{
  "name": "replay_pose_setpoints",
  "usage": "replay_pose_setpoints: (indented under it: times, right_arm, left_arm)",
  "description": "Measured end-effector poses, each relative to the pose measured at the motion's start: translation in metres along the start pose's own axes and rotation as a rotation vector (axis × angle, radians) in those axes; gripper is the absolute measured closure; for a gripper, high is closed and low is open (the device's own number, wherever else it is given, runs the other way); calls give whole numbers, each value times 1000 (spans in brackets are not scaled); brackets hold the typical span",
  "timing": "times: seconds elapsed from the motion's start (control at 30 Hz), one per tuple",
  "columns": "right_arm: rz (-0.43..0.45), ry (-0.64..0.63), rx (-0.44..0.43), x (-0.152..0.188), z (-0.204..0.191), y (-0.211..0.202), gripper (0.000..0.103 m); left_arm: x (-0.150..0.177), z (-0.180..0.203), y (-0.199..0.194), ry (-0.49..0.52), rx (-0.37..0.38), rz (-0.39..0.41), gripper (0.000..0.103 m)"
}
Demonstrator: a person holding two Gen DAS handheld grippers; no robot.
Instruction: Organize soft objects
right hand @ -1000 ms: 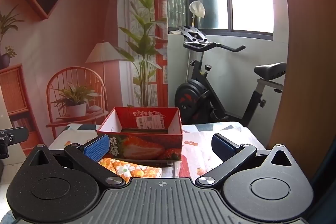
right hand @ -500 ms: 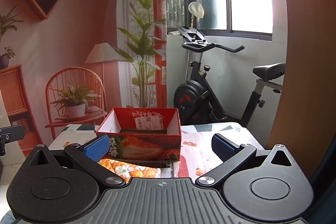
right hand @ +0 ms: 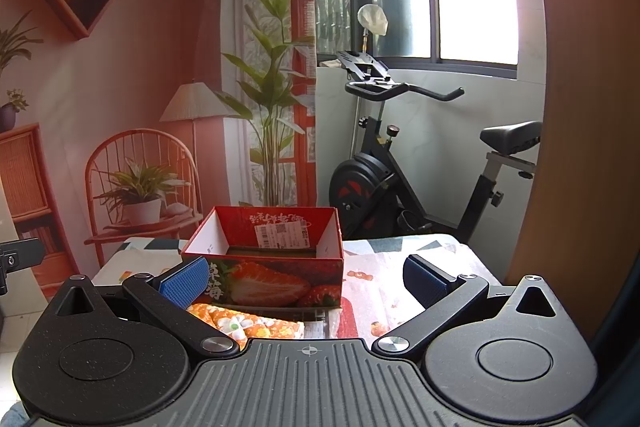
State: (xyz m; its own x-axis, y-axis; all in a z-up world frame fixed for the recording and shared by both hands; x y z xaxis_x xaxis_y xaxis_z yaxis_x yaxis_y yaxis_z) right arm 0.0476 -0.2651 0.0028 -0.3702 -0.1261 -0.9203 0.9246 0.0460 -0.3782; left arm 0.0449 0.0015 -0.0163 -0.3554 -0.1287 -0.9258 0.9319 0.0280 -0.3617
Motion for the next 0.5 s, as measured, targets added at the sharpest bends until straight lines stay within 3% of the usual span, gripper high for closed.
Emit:
replay_pose_setpoints:
  times: [0.5]
  right_arm:
    - [1,-1,1,0,-1,0,0]
  left_arm:
    - [-1,0,1,-1,0,1,0]
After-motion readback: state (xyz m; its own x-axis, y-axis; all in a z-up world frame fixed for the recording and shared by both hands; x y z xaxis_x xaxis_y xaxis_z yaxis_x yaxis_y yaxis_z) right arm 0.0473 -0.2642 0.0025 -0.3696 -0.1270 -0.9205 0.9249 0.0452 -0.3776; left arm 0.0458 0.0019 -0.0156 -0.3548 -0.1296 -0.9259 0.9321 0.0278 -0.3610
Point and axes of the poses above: each gripper's, at about its wrist camera, not at the fingertips, and y roughly the way its jaws point, z to its right, x to its underside, the point moved 5 cm from there along y, roughly the way its jaws point, and after that the axes turned 10 degrees about -y, right-handed, at the moved point
